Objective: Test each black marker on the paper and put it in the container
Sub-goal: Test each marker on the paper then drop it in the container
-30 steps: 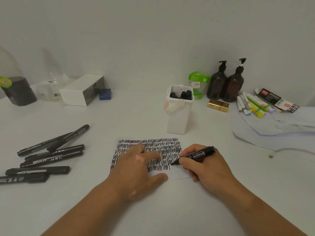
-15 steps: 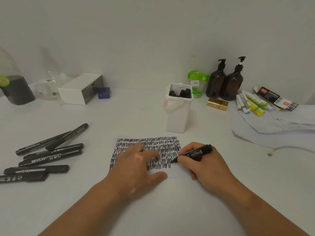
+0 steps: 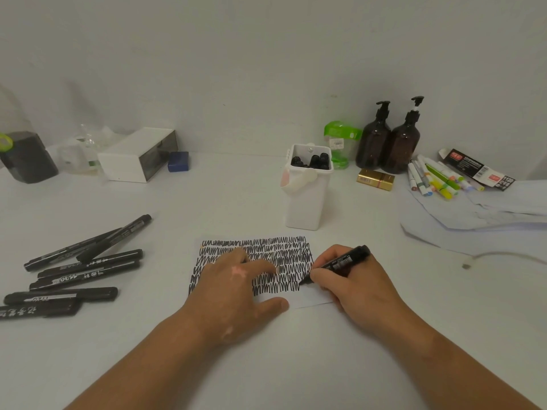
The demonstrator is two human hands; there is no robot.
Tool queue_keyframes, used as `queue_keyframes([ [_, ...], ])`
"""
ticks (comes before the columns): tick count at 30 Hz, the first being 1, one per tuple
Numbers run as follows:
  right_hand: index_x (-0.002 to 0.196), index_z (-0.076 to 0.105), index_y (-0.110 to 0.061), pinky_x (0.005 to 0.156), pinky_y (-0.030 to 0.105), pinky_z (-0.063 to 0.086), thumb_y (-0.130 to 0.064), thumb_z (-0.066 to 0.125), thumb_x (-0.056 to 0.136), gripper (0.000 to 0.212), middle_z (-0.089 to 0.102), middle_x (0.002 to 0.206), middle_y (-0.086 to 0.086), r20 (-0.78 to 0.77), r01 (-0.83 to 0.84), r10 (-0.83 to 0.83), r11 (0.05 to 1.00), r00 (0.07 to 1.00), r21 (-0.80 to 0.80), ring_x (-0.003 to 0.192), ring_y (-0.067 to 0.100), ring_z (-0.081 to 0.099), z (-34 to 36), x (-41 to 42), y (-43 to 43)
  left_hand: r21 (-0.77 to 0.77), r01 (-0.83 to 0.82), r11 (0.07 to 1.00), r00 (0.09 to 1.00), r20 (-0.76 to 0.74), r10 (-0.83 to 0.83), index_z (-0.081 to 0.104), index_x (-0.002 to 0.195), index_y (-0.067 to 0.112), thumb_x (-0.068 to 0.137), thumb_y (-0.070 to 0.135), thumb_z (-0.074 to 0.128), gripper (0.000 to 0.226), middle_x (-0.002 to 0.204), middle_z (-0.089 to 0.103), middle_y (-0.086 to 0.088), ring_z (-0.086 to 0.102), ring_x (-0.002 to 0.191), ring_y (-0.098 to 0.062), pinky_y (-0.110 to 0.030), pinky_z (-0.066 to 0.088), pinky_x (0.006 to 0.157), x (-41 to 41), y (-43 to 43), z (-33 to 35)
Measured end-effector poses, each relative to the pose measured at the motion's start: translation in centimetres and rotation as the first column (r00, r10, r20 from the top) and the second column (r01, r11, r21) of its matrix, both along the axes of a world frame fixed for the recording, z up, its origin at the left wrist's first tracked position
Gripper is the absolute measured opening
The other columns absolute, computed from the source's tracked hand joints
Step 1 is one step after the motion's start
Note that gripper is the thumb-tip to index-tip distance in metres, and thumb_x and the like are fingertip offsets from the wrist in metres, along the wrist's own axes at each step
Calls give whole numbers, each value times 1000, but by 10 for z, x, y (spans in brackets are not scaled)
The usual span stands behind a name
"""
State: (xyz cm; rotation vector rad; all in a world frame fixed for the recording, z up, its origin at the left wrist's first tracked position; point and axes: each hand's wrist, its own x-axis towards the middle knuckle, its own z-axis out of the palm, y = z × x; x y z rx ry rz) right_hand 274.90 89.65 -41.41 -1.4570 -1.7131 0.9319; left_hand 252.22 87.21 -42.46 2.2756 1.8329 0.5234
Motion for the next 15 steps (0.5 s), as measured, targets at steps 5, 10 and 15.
queue_keyframes([
  [5,77,70,-32,49,10,37,-34,73,74,5,66,60,-14,27,8,-8,1000,1000,5,50,-1,52,0,0,1,-21,-4,1000,1000,-1,4,55,125,48,72,80,57,62,95,44,13,46,95,-10,-30,42,94,1,-2,2],
  [10,75,69,-25,52,24,38,-36,68,67,14,61,54,-9,-99,51,-50,999,994,8,51,8,51,1,0,1,-27,-3,1000,1000,16,3,52,129,46,74,77,59,63,98,45,16,47,97,-9,-29,41,94,0,-4,5],
  [15,73,63,-19,41,23,35,-22,75,77,13,55,55,5,-487,94,-120,992,865,-79,46,15,45,8,11,5,55,-59,997,940,339,37,52,121,38,87,27,66,38,91,53,12,49,79,-3,-11,37,71,-1,-3,15],
])
